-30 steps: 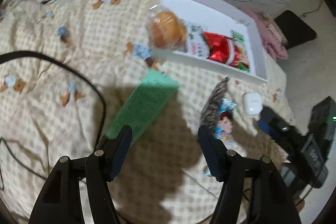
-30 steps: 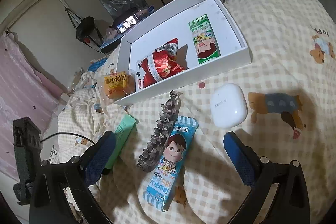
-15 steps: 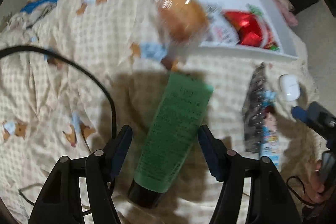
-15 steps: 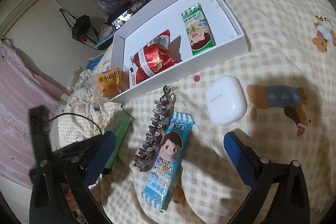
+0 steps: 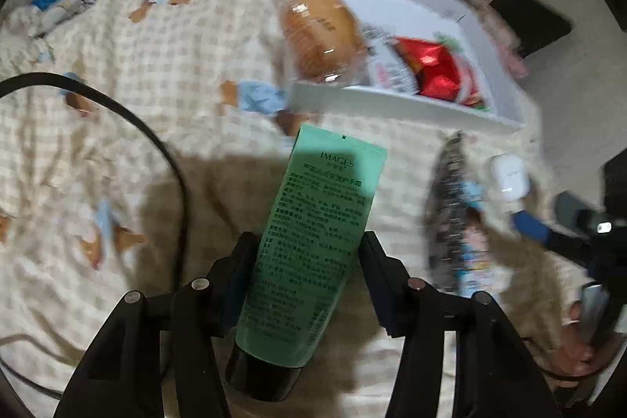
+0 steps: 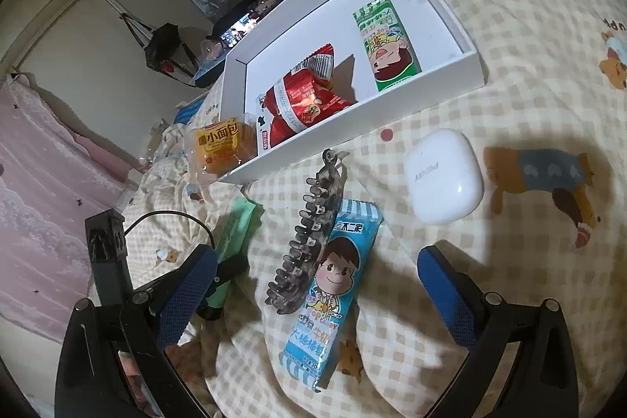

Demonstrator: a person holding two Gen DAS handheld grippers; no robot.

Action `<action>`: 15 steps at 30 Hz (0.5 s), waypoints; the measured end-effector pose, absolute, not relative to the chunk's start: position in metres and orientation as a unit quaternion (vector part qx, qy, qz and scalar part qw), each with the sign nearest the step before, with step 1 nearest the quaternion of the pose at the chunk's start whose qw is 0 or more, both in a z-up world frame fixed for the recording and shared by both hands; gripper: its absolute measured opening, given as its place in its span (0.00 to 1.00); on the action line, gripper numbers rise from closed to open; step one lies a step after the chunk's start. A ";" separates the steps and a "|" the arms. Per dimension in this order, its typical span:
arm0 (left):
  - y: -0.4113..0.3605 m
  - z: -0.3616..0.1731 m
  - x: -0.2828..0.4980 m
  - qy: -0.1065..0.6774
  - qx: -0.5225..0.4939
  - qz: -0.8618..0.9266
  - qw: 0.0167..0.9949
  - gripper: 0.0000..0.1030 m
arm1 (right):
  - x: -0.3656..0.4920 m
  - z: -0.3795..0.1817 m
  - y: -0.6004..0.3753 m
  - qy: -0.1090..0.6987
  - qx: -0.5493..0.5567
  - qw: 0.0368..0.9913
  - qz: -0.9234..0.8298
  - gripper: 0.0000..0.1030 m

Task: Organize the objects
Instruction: 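Grasp the green IMAGES cream tube with the left gripper, then lift the green cream tube with the left gripper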

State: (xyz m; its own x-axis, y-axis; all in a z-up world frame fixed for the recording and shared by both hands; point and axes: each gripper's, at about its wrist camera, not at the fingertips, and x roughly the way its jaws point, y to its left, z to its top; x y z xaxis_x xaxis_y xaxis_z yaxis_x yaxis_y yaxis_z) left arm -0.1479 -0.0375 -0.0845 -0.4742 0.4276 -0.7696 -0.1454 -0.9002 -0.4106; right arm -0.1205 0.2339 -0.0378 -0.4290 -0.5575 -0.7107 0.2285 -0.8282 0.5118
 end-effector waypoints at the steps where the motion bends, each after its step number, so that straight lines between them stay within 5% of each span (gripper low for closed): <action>1: -0.039 -0.084 -0.147 -0.154 -0.478 0.847 0.174 0.56 | -0.121 -0.038 0.234 -0.171 0.479 0.237 -0.828 1.00; 9: -0.069 -0.079 -0.146 -0.247 -0.453 0.838 0.178 0.55 | -0.121 -0.039 0.229 -0.167 0.482 0.241 -0.826 1.00; 15: -0.070 -0.039 -0.127 -0.235 -0.389 0.873 0.175 0.54 | -0.121 -0.040 0.227 -0.162 0.485 0.246 -0.824 1.00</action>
